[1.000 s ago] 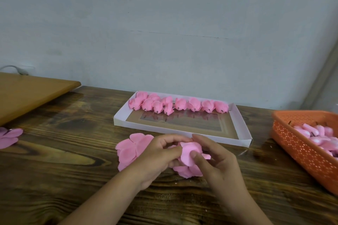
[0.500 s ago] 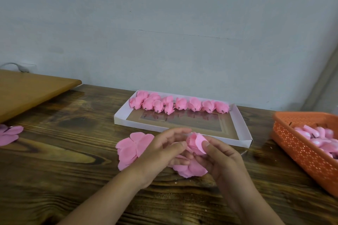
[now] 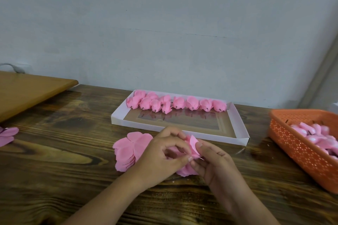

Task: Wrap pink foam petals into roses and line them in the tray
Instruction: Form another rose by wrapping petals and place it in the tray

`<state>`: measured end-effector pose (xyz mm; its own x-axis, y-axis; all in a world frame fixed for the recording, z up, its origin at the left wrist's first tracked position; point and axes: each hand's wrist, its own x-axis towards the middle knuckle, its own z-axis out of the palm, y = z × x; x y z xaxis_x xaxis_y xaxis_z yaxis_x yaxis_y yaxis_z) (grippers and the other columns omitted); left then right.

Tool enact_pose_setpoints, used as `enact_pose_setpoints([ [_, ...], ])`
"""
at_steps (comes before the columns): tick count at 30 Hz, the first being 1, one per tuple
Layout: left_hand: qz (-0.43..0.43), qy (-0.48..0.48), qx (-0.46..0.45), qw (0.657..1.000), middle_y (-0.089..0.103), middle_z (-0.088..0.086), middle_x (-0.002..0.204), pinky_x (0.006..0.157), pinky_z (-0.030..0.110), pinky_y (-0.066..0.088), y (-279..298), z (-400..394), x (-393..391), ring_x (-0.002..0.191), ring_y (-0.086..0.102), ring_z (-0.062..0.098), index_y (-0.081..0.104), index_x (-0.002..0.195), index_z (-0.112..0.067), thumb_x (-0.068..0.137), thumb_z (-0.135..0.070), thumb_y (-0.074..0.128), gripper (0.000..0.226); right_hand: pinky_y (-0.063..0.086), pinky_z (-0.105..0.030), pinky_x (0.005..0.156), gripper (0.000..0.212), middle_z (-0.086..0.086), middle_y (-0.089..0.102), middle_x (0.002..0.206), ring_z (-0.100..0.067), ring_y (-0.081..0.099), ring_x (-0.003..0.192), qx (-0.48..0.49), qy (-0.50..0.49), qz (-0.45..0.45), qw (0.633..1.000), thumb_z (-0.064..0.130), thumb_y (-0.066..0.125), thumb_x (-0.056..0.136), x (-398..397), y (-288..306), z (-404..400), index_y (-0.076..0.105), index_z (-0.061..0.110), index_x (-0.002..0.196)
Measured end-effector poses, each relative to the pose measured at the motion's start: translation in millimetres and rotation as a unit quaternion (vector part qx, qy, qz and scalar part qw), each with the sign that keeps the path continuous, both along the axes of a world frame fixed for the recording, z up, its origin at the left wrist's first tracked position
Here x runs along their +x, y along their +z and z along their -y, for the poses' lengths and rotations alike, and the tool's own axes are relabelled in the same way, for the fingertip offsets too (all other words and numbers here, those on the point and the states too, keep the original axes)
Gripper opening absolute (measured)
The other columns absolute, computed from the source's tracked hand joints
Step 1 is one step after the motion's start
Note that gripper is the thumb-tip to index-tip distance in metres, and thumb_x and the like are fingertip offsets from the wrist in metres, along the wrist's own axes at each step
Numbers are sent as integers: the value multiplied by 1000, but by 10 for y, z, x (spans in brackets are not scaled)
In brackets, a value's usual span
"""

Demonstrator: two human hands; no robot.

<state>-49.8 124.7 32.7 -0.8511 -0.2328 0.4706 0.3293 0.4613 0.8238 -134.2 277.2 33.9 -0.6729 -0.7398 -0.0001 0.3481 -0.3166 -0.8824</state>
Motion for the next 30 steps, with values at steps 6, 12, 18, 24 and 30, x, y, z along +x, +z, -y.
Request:
enact_pose_setpoints([
  [6,17,-26,26,999,59,-19,113,84,24,56,-20,5,-12,112,63,12,73,84,-26,82,-21,77,7,59,-25,65,29,-23,74,100,-24,75,83,5,-3,-3,1000,22,75,79,21,31,2,76,7,104],
  [12,2,-50,48,998,60,-16,115,82,23,55,-22,6,-5,113,64,14,73,80,-35,78,-35,75,4,60,-30,66,37,-25,73,103,-32,74,89,16,-13,-9,1000,23,86,75,11,27,3,74,6,106],
  [18,8,-38,42,998,59,-21,114,80,22,55,-39,5,-13,111,64,11,74,81,-35,76,-39,76,7,60,-33,67,36,-26,72,105,-38,73,92,30,-20,-15,999,16,86,68,14,24,0,74,5,101],
  [24,42,-44,61,996,62,-9,128,80,28,58,-51,24,3,103,68,15,54,128,-55,77,-34,80,60,61,-33,66,39,-28,69,112,-40,71,97,3,15,25,1000,0,73,76,30,44,-15,64,-5,113],
  [30,66,-71,32,995,65,-3,129,96,46,56,-10,46,11,120,63,22,63,127,-45,77,-30,82,55,60,-31,73,37,-26,68,117,-40,69,105,14,71,34,997,1,77,70,49,82,-32,73,2,107],
])
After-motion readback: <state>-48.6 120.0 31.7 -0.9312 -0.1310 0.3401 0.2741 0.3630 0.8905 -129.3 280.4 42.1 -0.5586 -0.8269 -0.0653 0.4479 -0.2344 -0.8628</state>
